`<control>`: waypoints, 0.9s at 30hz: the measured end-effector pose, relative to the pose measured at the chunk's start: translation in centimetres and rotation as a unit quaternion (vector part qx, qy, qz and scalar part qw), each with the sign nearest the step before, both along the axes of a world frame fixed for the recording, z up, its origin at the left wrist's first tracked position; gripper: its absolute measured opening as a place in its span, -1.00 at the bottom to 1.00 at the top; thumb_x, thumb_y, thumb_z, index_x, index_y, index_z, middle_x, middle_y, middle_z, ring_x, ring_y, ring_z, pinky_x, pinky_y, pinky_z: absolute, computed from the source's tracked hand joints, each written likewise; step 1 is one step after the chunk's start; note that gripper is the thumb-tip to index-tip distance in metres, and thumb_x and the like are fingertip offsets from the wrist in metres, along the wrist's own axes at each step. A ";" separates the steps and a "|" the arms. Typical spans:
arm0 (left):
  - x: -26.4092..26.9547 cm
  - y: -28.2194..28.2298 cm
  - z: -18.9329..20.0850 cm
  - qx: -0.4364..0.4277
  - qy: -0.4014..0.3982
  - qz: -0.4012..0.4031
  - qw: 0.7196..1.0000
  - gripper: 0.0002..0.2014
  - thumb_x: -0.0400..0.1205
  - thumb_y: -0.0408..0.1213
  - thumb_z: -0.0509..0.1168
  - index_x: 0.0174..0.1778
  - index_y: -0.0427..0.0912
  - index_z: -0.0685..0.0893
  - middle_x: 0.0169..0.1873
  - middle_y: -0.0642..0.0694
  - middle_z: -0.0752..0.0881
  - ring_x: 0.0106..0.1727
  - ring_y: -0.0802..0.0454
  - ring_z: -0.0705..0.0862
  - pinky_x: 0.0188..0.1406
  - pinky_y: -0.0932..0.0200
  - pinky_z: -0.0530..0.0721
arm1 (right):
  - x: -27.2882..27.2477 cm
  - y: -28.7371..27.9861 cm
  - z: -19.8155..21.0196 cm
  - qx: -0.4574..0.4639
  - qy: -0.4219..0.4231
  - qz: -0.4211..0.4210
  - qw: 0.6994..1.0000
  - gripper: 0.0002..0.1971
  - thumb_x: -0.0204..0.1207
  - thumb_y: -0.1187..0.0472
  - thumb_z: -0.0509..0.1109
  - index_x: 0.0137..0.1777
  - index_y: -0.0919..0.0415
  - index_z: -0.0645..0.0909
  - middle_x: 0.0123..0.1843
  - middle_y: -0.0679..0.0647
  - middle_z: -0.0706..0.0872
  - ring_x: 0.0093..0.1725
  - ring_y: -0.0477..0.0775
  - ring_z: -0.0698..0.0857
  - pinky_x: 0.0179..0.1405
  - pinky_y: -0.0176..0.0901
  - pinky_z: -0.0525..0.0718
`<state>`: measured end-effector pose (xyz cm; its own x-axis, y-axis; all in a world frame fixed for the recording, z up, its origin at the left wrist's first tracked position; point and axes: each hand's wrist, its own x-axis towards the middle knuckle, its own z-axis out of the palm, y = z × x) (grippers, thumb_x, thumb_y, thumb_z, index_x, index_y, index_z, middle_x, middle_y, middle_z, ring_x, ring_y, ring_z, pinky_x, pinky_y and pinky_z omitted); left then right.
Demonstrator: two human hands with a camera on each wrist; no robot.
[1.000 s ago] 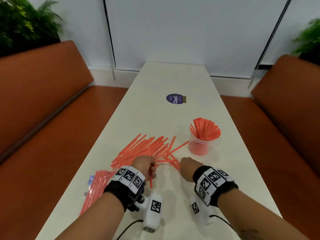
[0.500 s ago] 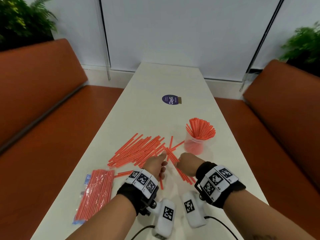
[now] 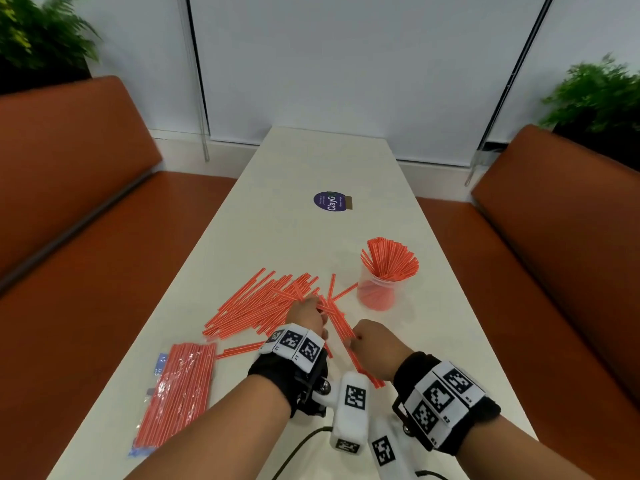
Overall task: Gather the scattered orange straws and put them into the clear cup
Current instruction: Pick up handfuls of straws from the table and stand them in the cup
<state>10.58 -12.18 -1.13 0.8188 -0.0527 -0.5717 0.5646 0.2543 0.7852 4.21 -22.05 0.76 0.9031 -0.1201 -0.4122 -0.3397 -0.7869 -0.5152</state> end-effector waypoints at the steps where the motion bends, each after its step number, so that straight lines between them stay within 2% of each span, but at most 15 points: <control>1: 0.5 0.1 0.0 0.010 -0.014 0.007 1.000 -0.74 0.66 -0.36 0.11 -0.38 -0.20 0.47 -0.50 -0.06 0.45 -0.51 0.09 0.40 -0.57 0.26 0.35 | -0.3 -0.4 -0.1 0.001 0.007 -0.008 1.000 -0.65 0.64 0.29 0.10 -0.43 0.22 0.32 -0.50 0.10 0.47 -0.56 0.02 0.45 -0.55 -0.20 0.46; 2: 0.7 0.3 0.0 0.023 -0.022 0.012 0.999 -0.75 0.65 -0.41 0.10 -0.37 -0.23 0.49 -0.49 -0.07 0.47 -0.51 0.08 0.42 -0.56 0.26 0.38 | -0.5 -0.8 0.0 0.002 0.015 -0.018 1.000 -0.66 0.63 0.31 0.09 -0.42 0.23 0.32 -0.52 0.11 0.47 -0.59 0.04 0.46 -0.58 -0.17 0.47; 4: 1.1 0.8 -0.2 0.039 -0.037 0.029 0.998 -0.80 0.66 -0.44 0.05 -0.16 -0.33 0.57 -0.47 -0.08 0.53 -0.58 0.11 0.48 -0.70 0.33 0.38 | -0.8 -1.7 0.4 0.001 0.019 -0.041 0.999 -0.66 0.63 0.34 0.08 -0.43 0.22 0.30 -0.53 0.11 0.45 -0.61 0.02 0.45 -0.63 -0.21 0.46; 6: 1.0 1.3 -0.4 0.022 -0.031 0.024 0.999 -0.76 0.68 -0.44 0.02 0.01 -0.27 0.61 -0.48 -0.05 0.52 -0.69 0.17 0.48 -0.79 0.41 0.31 | -0.4 -2.0 1.1 -0.002 0.002 -0.054 0.999 -0.63 0.65 0.30 0.10 -0.44 0.18 0.29 -0.49 0.05 0.44 -0.56 -0.06 0.43 -0.58 -0.31 0.42; 9: 0.0 1.1 -0.7 -0.042 -0.019 -0.030 0.998 -0.74 0.69 -0.25 0.11 0.13 -0.22 0.66 -0.50 0.00 0.45 -0.75 0.23 0.40 -0.72 0.39 0.32 | 1.3 -0.8 2.5 0.032 -0.031 -0.042 0.998 -0.67 0.64 0.19 0.16 -0.40 0.08 0.38 -0.40 -0.01 0.48 -0.46 -0.10 0.45 -0.43 -0.30 0.50; 12: -1.0 0.8 -1.2 -0.142 -0.033 -0.088 0.985 -0.39 0.50 0.29 0.15 0.07 -0.22 0.72 -0.21 -0.18 0.65 -0.31 0.00 0.62 -0.38 0.16 0.62 | 2.7 2.1 3.8 0.045 -0.035 0.008 0.998 -0.70 0.60 0.20 0.22 -0.38 0.21 0.51 -0.35 0.12 0.60 -0.38 0.08 0.56 -0.17 -0.08 0.65; 13: -1.1 1.0 -1.0 -0.144 -0.035 -0.077 0.986 -0.34 0.44 0.31 0.21 0.07 -0.26 0.71 -0.07 -0.29 0.65 -0.17 -0.06 0.63 -0.25 0.08 0.65 | 3.0 2.8 4.1 0.039 -0.039 0.028 0.998 -0.70 0.58 0.24 0.24 -0.41 0.25 0.52 -0.35 0.17 0.61 -0.33 0.15 0.60 -0.19 -0.08 0.65; 14: -1.1 1.5 -1.1 -0.146 -0.036 -0.070 0.986 -0.37 0.43 0.26 0.27 0.04 -0.30 0.68 -0.05 -0.31 0.64 -0.18 -0.07 0.62 -0.26 0.08 0.63 | 3.3 3.4 4.3 0.039 -0.042 0.042 0.997 -0.72 0.55 0.29 0.27 -0.42 0.26 0.53 -0.37 0.18 0.62 -0.29 0.18 0.64 -0.25 -0.11 0.65; 16: -0.4 2.8 -1.3 -0.106 -0.032 -0.039 0.993 -0.64 0.63 -0.02 0.20 -0.21 -0.29 0.62 -0.40 -0.26 0.63 -0.51 0.02 0.56 -0.49 0.20 0.52 | 3.9 3.8 4.4 0.079 -0.024 0.049 0.995 -0.80 0.50 0.31 0.35 -0.37 0.25 0.61 -0.38 0.11 0.65 -0.28 0.12 0.68 -0.35 -0.17 0.67; 18: 0.6 4.3 -1.5 -0.100 -0.018 0.001 0.995 -0.65 0.72 -0.22 0.05 -0.39 -0.20 0.47 -0.69 -0.03 0.50 -0.73 0.13 0.43 -0.63 0.29 0.47 | 5.0 3.4 4.4 0.095 -0.009 0.036 0.995 -0.83 0.51 0.21 0.40 -0.23 0.32 0.68 -0.33 0.09 0.68 -0.31 0.00 0.64 -0.47 -0.28 0.60; 21: 1.5 6.5 -1.0 -0.120 -0.002 0.036 0.992 -0.64 0.73 -0.25 0.03 -0.41 -0.18 0.41 -0.77 0.02 0.44 -0.80 0.16 0.39 -0.70 0.31 0.58 | 7.6 2.4 4.1 -0.060 -0.023 0.088 0.994 -0.78 0.58 0.23 0.28 -0.08 0.41 0.63 -0.03 0.25 0.73 -0.19 0.06 0.64 -0.31 -0.23 0.58; 22: 1.6 7.2 -0.8 -0.125 0.001 0.039 0.991 -0.65 0.73 -0.23 0.04 -0.40 -0.17 0.41 -0.78 0.03 0.42 -0.81 0.18 0.37 -0.73 0.34 0.55 | 8.2 2.2 3.9 -0.120 -0.023 0.115 0.986 -0.81 0.59 0.29 0.23 0.02 0.40 0.61 0.15 0.25 0.70 -0.02 0.09 0.66 -0.10 -0.17 0.61; 24: 2.0 8.6 -0.7 -0.124 0.007 0.038 0.991 -0.66 0.72 -0.17 0.07 -0.39 -0.16 0.39 -0.78 0.05 0.39 -0.82 0.20 0.29 -0.77 0.43 0.43 | 9.3 1.7 2.2 -0.198 -0.002 0.162 0.967 -0.63 0.57 0.42 0.16 0.38 0.33 0.48 0.44 0.19 0.52 0.39 0.14 0.53 0.35 -0.12 0.49; 25: 2.2 9.3 -0.7 -0.124 0.007 0.038 0.992 -0.65 0.71 -0.14 0.09 -0.40 -0.15 0.38 -0.78 0.06 0.37 -0.82 0.20 0.27 -0.79 0.46 0.38 | 9.7 1.5 1.2 -0.227 0.013 0.184 0.956 -0.54 0.54 0.47 0.16 0.45 0.29 0.40 0.48 0.18 0.45 0.46 0.16 0.48 0.43 -0.09 0.45; 27: 2.5 10.5 -0.7 -0.118 0.009 0.040 0.992 -0.59 0.67 -0.03 0.14 -0.46 -0.12 0.33 -0.78 0.06 0.35 -0.81 0.19 0.25 -0.79 0.47 0.33 | 10.1 1.4 -0.4 -0.276 0.012 0.216 0.936 -0.53 0.50 0.49 0.20 0.43 0.30 0.37 0.44 0.20 0.45 0.41 0.18 0.52 0.39 -0.06 0.51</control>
